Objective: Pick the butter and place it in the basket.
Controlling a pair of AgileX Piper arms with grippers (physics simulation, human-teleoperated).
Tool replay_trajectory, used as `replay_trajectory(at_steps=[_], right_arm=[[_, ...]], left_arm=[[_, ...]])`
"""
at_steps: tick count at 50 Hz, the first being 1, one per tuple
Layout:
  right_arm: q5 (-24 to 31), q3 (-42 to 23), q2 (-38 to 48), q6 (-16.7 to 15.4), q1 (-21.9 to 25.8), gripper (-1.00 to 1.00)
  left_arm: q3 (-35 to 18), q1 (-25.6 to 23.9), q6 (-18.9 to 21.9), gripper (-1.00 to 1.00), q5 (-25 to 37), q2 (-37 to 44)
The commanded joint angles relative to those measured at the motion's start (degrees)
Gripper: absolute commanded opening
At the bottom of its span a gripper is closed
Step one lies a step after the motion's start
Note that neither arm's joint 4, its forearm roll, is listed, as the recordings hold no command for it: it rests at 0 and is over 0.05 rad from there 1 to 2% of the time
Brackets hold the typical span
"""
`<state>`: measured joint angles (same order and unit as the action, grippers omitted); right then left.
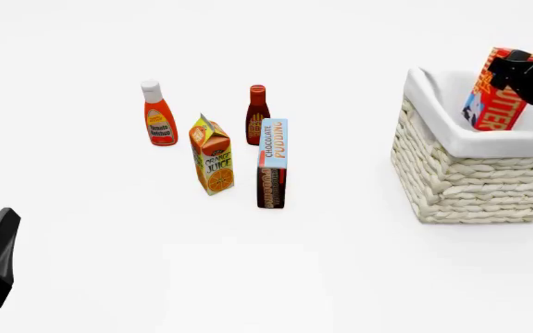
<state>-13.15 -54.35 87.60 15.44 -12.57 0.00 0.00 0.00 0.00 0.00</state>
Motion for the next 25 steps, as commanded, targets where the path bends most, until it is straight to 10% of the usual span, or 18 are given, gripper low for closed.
replay_trajectory(at_steps=[1,25], right_arm=[[-0.79,-1.22,0.38,1.44,-0.16,-1.00],[-1.25,-1.81,1.71,1.57,-1.02,-1.00]], left_arm=[[0.00,0.00,0.00,1.00,0.00,0.00],[0.00,0.00,0.00,1.00,0.00,0.00]])
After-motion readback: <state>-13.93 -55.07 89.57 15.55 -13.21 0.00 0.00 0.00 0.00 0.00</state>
